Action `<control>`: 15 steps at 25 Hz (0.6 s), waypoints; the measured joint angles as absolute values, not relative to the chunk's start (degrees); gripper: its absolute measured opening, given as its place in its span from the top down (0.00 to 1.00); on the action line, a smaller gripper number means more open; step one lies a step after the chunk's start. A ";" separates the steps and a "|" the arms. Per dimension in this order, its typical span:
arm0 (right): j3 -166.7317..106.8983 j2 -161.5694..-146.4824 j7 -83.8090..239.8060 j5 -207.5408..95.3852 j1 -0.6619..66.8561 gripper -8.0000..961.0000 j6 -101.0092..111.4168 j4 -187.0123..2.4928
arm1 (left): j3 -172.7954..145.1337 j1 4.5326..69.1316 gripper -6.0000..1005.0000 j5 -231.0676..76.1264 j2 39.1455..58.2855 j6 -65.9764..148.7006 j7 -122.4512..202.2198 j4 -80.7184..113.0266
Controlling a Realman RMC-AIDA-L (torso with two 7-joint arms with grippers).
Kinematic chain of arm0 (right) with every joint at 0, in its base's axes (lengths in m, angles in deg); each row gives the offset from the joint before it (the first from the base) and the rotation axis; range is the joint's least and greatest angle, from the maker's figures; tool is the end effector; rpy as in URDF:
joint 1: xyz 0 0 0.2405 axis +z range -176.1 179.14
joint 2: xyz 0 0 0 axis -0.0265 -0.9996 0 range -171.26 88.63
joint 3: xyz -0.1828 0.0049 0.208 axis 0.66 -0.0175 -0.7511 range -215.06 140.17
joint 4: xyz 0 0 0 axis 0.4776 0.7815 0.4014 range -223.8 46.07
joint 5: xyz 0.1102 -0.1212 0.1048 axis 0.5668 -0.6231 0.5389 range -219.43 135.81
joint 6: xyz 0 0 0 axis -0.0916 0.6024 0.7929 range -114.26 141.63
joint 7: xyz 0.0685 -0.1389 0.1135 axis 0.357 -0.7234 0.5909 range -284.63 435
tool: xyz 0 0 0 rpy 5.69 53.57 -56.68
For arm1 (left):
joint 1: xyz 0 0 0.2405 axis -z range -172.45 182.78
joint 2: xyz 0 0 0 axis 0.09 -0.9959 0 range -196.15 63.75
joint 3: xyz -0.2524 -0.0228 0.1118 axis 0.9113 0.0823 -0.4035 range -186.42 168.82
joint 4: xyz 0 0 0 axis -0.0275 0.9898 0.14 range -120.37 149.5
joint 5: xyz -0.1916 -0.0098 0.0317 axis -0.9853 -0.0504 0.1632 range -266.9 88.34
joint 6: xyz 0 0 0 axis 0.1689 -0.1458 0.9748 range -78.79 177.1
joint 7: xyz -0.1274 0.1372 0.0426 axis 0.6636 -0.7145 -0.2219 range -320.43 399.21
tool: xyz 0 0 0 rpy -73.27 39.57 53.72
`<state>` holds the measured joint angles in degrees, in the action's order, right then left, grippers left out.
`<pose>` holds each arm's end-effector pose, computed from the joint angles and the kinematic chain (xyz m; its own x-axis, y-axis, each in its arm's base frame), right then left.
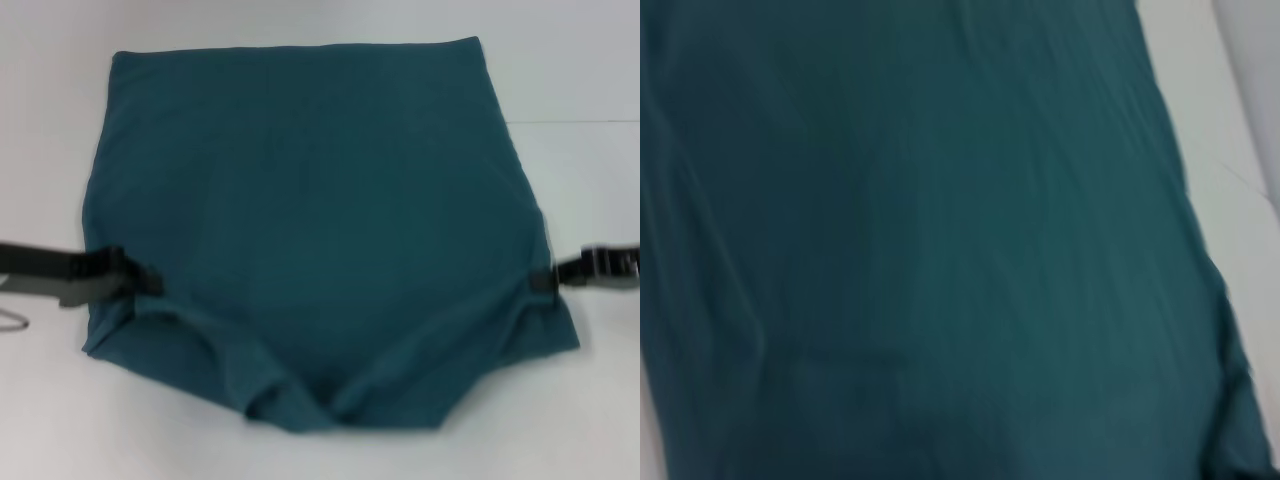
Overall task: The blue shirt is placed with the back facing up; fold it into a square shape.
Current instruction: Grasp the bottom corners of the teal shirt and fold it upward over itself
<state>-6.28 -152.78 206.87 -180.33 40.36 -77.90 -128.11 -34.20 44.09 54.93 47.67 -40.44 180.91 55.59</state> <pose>0.2852 0.3748 -0.0023 0.3026 -0.9114 -0.2790 -0.9500 -0.3120 -0.0112 -0.2962 0.3756 -0.0077 0.0924 0.9442 0.3162 0.9950 -0.0995 0.0062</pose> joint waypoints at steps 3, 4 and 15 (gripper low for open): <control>-6.29 -152.61 208.22 -178.50 41.54 0.97 -73.78 -128.11 | -36.74 46.45 0.99 54.95 47.37 -34.27 183.57 54.74; -6.14 -152.56 208.42 -177.89 42.00 0.97 -72.62 -128.11 | -37.38 47.17 0.99 54.95 47.34 -32.48 184.12 54.56; 1.72 -155.62 209.04 -177.63 44.93 0.97 -50.42 -127.48 | -42.18 50.11 0.98 54.75 50.84 -11.30 185.96 52.84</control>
